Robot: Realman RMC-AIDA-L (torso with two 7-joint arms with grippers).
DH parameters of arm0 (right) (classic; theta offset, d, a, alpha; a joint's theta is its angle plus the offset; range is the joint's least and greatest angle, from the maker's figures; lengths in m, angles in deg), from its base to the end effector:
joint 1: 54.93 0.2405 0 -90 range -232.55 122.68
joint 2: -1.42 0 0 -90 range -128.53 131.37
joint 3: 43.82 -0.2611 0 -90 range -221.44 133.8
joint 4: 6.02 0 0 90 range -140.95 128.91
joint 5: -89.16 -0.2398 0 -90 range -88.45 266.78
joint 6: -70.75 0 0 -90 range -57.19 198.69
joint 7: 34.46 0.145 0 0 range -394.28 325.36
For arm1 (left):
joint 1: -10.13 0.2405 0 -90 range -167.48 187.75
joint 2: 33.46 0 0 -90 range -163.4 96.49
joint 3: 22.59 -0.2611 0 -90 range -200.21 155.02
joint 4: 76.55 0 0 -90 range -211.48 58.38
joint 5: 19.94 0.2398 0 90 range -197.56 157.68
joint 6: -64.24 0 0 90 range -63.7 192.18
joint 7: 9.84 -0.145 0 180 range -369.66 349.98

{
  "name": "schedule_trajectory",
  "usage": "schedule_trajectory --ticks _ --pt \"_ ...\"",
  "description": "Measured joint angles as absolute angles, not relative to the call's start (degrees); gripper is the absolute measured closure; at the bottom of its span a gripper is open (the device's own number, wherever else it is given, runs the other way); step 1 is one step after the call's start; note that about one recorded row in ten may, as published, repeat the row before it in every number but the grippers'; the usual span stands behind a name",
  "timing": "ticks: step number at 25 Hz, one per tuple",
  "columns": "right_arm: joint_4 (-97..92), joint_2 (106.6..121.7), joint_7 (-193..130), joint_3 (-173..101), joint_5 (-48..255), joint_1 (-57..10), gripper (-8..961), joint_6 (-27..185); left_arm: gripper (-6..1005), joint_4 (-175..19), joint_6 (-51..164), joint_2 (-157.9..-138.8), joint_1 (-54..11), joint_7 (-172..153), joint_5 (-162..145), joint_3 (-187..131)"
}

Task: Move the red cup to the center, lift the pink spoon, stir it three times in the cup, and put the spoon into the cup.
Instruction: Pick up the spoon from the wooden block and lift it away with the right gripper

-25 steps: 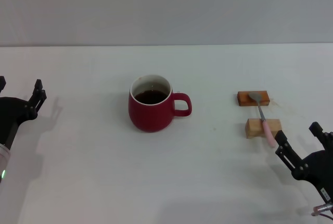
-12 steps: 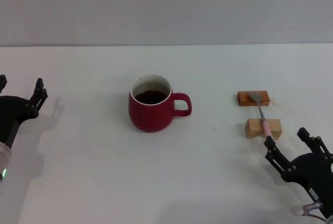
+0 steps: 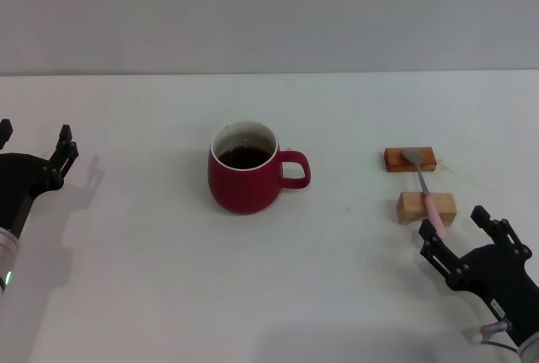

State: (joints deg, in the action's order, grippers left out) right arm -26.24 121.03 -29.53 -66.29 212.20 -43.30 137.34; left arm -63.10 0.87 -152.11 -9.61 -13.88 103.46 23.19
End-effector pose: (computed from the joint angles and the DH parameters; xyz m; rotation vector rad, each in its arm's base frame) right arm 0.3489 0.2437 -0.1142 -1.8467 0.6835 0.6854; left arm -0.3782 0.3227 -0.0367 -1.5474 -0.5281 -0.4968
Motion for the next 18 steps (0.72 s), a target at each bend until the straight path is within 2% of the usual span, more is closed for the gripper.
schedule_trajectory --ticks 18 --pt "-26.2 121.13 -29.5 -66.1 212.2 -42.7 120 136.2 166 -63.2 0.9 -152.02 -10.0 -13.9 103.5 23.2"
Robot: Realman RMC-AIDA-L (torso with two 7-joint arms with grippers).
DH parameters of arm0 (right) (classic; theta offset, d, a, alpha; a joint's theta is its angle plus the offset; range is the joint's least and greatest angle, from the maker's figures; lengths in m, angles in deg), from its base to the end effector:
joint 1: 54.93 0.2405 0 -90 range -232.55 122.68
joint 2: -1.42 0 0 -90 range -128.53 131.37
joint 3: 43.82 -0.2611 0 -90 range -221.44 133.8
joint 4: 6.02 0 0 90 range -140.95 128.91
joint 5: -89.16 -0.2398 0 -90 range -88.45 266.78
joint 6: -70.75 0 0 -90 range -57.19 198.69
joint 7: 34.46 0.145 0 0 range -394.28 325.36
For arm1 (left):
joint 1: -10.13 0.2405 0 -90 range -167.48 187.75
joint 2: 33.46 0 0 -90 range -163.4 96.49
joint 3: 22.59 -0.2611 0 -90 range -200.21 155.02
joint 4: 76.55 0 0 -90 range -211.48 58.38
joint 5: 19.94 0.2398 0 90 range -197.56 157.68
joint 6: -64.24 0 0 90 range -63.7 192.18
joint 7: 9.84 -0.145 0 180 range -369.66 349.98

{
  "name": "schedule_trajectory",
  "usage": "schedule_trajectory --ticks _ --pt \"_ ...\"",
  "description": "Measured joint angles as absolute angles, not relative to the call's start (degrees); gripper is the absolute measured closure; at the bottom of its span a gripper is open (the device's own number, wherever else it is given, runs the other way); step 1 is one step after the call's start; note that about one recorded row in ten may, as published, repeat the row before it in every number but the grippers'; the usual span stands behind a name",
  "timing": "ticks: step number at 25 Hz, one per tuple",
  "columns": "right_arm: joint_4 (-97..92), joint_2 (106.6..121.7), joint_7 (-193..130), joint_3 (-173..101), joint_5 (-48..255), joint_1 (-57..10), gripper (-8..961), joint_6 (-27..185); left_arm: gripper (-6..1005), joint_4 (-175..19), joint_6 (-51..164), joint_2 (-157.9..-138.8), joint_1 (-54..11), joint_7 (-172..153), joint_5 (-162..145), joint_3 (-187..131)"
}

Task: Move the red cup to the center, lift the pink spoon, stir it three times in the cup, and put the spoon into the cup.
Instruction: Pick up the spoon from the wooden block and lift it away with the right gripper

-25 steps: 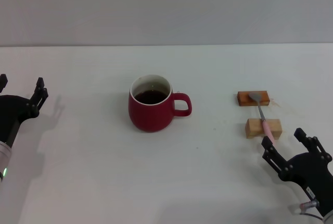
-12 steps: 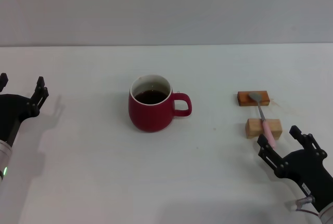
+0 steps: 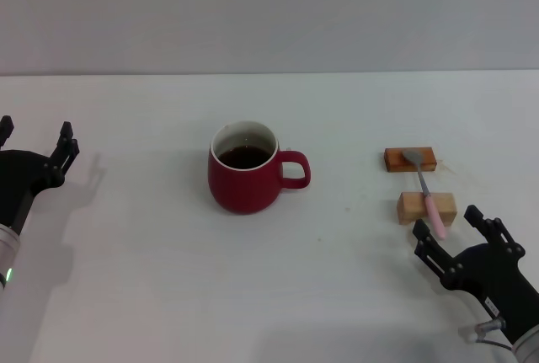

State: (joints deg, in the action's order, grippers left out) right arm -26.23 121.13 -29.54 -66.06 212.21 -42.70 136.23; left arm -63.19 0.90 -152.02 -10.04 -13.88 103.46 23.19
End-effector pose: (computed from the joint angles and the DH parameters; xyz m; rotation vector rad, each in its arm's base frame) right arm 0.3476 0.2464 -0.1173 -1.8631 0.6874 0.6754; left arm -0.3767 0.3255 -0.0358 -1.5499 -0.5214 -0.4994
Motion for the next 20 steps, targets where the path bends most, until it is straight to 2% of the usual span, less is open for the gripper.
schedule_trajectory --ticks 20 --pt "-26.4 121.13 -29.5 -66.2 212.1 -43.1 120 136.2 166 -63.2 1.0 -152.11 -10.0 -13.9 103.5 23.2"
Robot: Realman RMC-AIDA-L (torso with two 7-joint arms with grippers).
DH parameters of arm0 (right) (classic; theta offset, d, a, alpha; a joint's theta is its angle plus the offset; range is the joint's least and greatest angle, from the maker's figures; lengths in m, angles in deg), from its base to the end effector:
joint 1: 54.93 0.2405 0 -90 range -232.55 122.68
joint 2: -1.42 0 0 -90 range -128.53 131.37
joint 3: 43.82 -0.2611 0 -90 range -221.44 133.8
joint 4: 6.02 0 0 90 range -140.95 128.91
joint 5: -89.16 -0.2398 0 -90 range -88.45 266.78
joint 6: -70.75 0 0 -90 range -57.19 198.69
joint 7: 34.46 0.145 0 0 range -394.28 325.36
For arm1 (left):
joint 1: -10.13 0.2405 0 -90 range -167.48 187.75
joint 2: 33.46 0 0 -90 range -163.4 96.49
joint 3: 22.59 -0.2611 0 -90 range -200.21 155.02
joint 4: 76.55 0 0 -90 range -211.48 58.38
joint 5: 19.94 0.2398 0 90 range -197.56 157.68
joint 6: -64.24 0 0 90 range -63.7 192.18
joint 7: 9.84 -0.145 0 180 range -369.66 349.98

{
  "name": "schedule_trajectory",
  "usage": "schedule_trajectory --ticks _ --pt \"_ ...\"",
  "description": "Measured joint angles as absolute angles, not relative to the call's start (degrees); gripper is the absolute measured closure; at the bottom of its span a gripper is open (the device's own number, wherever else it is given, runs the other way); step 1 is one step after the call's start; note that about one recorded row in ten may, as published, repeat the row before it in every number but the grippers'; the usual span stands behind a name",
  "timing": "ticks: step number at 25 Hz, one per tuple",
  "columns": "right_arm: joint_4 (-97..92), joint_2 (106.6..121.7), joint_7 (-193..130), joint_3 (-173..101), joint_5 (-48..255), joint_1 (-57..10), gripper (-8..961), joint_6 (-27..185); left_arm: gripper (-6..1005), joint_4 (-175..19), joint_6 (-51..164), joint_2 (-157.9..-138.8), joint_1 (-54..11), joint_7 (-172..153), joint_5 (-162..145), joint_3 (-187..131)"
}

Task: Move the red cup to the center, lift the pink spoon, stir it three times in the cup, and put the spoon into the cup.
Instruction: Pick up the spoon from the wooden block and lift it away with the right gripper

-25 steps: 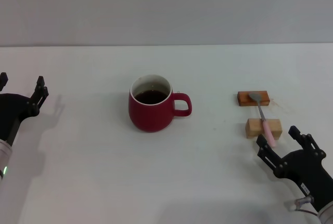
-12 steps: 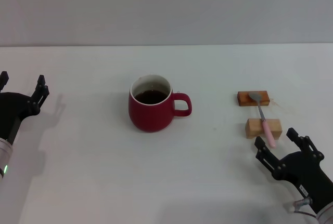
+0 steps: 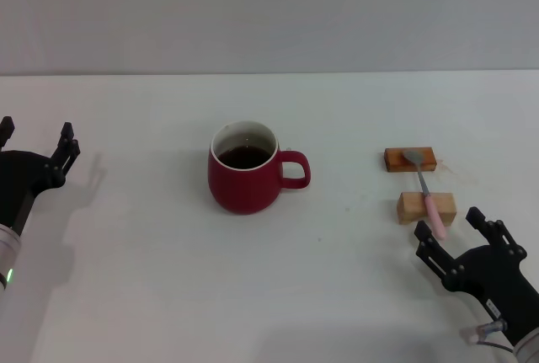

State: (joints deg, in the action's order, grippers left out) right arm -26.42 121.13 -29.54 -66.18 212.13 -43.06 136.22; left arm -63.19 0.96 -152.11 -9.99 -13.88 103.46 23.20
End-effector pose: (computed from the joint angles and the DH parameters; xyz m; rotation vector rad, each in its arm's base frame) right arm 0.3485 0.2446 -0.1173 -1.8566 0.6953 0.6749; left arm -0.3767 0.3250 -0.0366 -1.5501 -0.5242 -0.4990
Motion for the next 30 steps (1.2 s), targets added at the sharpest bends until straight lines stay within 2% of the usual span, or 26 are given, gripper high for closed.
schedule_trajectory --ticks 30 --pt "-26.9 121.12 -29.5 -66.4 212.0 -42.7 120 134.3 165 -62.8 0.8 -152.11 -9.6 -13.9 103.5 23.2"
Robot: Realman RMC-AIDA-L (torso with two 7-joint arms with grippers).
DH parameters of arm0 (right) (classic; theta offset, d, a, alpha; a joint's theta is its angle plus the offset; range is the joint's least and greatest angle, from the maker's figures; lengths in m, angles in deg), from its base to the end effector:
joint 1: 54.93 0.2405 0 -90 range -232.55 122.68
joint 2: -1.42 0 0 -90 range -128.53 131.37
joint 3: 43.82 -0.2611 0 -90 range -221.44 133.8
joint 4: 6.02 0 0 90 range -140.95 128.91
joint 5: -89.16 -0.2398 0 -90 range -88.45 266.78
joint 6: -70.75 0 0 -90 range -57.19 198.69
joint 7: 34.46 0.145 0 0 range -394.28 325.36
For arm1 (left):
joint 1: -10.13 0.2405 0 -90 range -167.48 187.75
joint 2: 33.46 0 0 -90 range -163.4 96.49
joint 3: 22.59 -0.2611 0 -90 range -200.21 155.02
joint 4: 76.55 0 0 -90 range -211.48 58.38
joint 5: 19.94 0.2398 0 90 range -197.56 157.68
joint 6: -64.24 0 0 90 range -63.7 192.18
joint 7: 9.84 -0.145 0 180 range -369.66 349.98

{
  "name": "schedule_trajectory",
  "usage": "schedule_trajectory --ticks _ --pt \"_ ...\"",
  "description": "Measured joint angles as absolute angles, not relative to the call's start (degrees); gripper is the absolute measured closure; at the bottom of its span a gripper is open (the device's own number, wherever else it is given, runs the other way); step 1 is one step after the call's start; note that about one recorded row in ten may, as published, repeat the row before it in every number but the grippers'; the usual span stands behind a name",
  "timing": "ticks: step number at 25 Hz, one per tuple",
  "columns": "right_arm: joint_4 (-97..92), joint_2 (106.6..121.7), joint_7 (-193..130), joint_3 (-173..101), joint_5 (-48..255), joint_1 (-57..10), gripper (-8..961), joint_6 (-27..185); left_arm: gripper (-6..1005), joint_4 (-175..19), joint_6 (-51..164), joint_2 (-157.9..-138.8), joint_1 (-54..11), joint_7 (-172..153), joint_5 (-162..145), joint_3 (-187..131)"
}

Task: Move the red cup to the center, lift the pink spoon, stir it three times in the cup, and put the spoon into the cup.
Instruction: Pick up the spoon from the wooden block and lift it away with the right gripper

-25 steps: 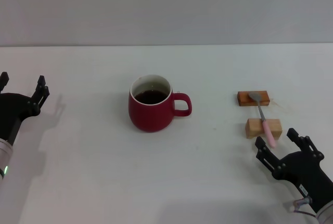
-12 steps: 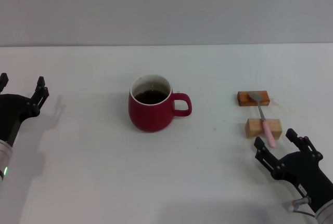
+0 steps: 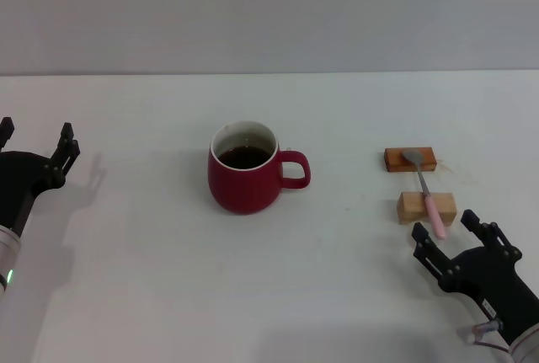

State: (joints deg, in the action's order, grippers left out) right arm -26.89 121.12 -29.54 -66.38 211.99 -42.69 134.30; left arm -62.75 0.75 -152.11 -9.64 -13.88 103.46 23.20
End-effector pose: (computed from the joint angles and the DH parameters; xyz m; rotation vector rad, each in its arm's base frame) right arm 0.3486 0.2471 -0.1207 -1.8657 0.7163 0.6572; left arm -0.3762 0.3236 -0.0371 -1.5465 -0.5268 -0.5056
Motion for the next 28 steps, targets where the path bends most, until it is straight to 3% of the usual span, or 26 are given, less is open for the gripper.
schedule_trajectory --ticks 7,12,24,28 --pt "-27.0 121.04 -29.5 -65.8 211.9 -42.3 205 134.3 165 -62.8 0.6 -152.11 -9.6 -13.9 103.5 23.2" --pt "-27.0 121.03 -29.5 -65.9 211.9 -42.2 369 134.3 165 -62.8 0.6 -152.11 -9.6 -13.9 103.5 23.2" --pt "-27.0 121.03 -29.5 -66.0 211.9 -42.1 508 134.2 165 -63.1 0.8 -152.02 -10.0 -13.9 103.5 23.2" --pt "-27.0 121.08 -29.5 -66.2 211.9 -42.1 505 134.2 165 -63.2 0.9 -152.02 -10.0 -13.9 103.5 23.2"
